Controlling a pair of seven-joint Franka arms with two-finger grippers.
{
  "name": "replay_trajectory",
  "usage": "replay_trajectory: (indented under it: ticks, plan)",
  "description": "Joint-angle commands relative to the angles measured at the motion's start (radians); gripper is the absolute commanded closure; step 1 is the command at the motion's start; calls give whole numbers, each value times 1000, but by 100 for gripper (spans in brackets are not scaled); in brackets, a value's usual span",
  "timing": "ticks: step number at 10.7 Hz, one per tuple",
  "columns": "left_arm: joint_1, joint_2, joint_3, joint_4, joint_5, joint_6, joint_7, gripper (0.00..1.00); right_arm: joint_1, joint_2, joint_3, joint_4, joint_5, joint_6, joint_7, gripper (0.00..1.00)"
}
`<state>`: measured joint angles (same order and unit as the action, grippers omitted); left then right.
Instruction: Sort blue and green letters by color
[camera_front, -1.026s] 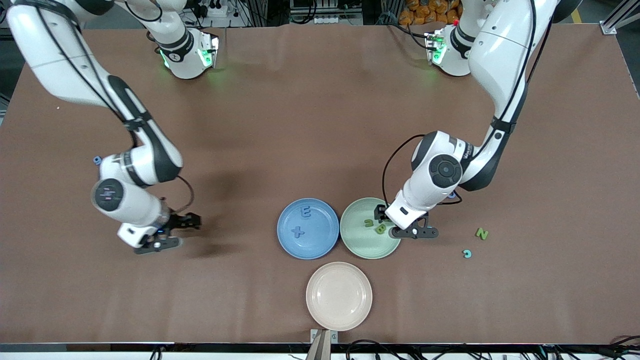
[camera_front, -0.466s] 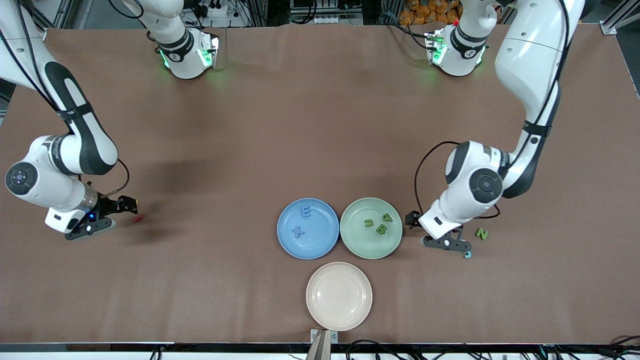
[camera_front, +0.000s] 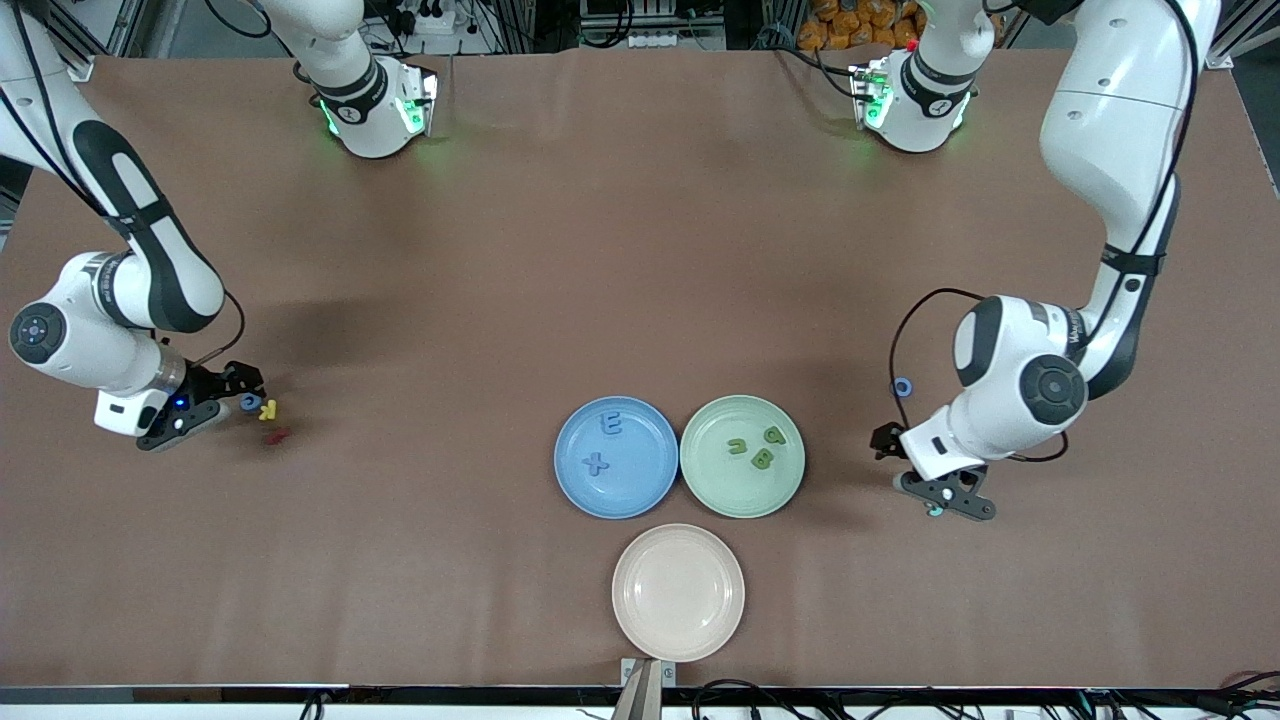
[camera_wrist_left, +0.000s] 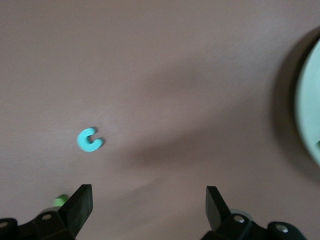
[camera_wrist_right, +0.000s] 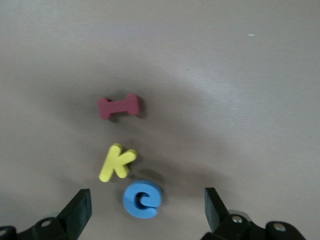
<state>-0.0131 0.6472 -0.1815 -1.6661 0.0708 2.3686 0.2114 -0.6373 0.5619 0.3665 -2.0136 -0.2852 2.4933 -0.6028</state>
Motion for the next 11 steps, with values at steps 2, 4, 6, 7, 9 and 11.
replay_trajectory:
  ticks: [2, 4, 6, 7, 9, 11]
  plan:
    - [105, -18, -13, -44, 21, -9, 201, 0, -5, -5, 14, -30, -20, 12, -14, 0]
    - [139, -11, -15, -49, 62, 4, 227, 0, -7, -5, 14, -30, -47, 13, -14, 0]
    - [162, 8, -15, -49, 107, 41, 229, 0, -9, -4, 12, -30, -57, 18, -12, 0]
    - [163, 15, -15, -58, 107, 61, 229, 0, -12, -2, 11, -31, -67, 38, -12, 0]
    - [163, 23, -15, -83, 107, 107, 227, 0, -19, 15, 11, -30, -74, 45, -12, 0]
    - [163, 35, -15, -84, 106, 127, 227, 0, -21, 29, 11, -31, -75, 73, -14, 0]
